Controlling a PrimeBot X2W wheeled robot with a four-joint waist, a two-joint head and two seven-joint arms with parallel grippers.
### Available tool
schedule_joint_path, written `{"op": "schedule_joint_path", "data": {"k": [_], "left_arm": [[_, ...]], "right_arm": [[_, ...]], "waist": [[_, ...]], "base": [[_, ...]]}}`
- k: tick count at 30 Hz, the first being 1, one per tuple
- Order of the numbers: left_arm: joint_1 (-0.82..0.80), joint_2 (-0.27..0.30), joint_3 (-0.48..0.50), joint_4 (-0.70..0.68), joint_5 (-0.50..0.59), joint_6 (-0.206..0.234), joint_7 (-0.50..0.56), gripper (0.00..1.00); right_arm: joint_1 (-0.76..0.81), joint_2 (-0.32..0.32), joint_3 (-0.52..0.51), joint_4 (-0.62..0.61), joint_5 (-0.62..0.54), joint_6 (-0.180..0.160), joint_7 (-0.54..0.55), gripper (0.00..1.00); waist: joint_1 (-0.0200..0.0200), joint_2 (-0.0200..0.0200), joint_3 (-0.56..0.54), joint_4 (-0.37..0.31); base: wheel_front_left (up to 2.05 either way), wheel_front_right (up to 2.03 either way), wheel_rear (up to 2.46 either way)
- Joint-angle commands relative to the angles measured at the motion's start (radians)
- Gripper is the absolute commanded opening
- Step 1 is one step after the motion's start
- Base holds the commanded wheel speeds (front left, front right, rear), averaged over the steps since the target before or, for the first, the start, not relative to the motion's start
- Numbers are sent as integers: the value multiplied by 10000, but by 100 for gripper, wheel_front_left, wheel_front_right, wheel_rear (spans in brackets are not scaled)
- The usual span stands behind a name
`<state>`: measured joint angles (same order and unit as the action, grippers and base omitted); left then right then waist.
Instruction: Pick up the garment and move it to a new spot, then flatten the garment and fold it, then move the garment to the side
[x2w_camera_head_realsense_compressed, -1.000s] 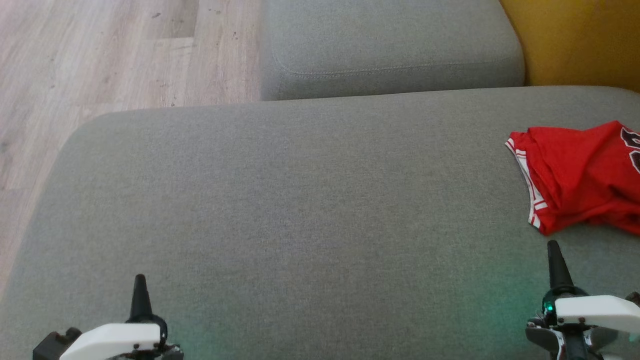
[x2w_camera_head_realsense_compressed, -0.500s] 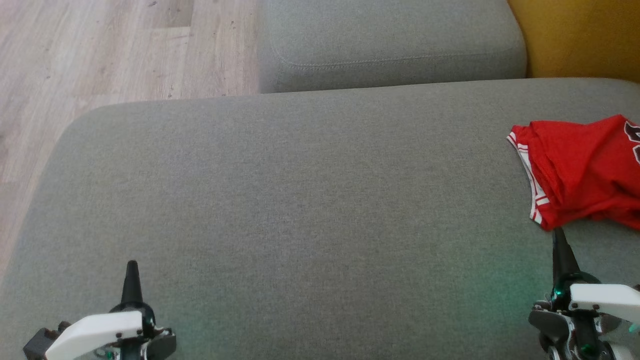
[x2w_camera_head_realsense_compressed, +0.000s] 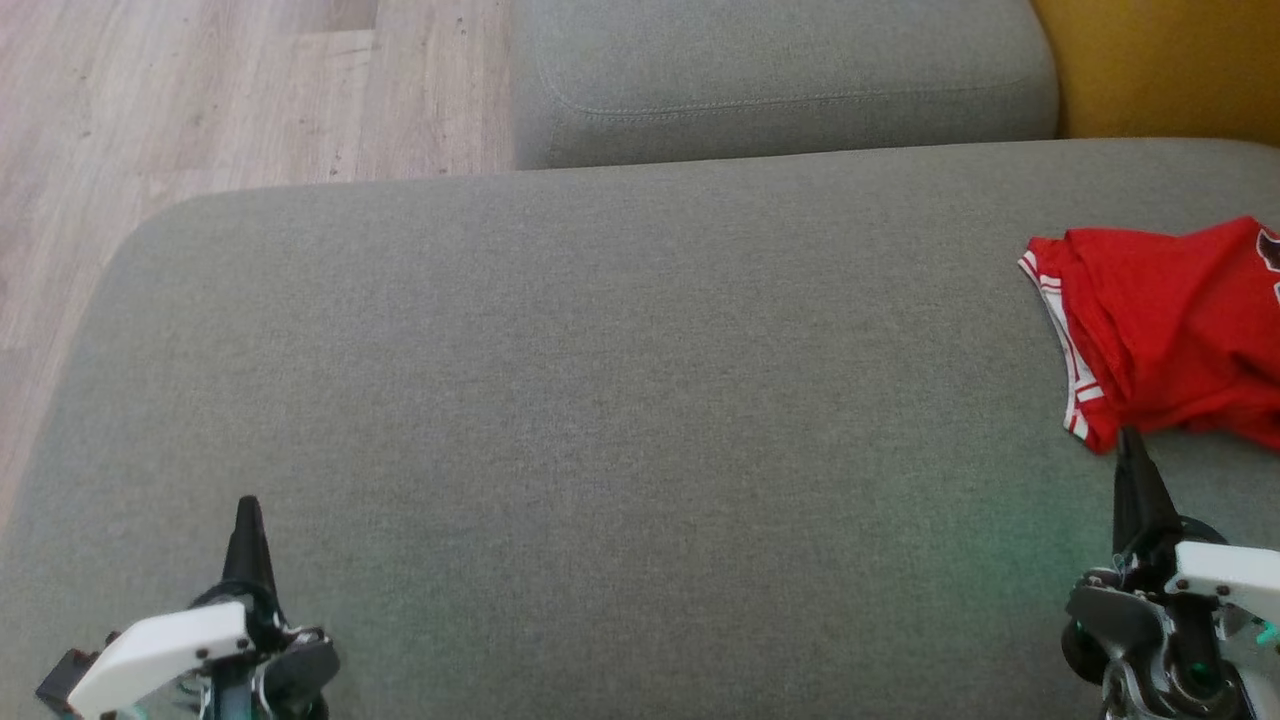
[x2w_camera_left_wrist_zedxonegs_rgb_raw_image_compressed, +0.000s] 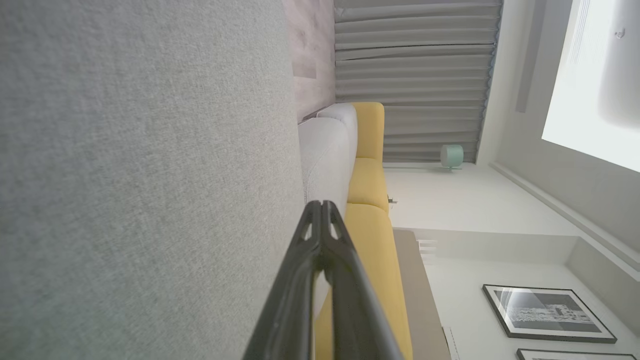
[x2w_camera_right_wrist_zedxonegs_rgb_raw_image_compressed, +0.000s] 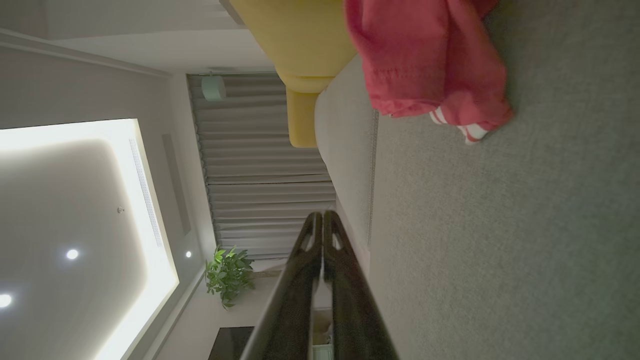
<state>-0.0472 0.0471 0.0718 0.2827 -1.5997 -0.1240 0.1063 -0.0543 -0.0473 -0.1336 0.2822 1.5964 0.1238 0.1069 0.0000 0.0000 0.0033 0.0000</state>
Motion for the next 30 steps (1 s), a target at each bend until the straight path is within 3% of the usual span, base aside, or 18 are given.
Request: {"op": "schedule_joint_path", "data": {"k": [1, 30], "left_arm": [[-609, 31, 419, -372, -90, -67, 69, 0], [-609, 31, 419, -374, -90, -67, 68, 0]], "right_arm": [[-537, -30, 194, -374, 119, 69, 66, 0], [-536, -30, 196, -374, 120, 69, 65, 0]], "waist": [[0, 0, -2, 0], [0, 0, -2, 0]], "base": [[0, 0, 0], [0, 0, 0]]}}
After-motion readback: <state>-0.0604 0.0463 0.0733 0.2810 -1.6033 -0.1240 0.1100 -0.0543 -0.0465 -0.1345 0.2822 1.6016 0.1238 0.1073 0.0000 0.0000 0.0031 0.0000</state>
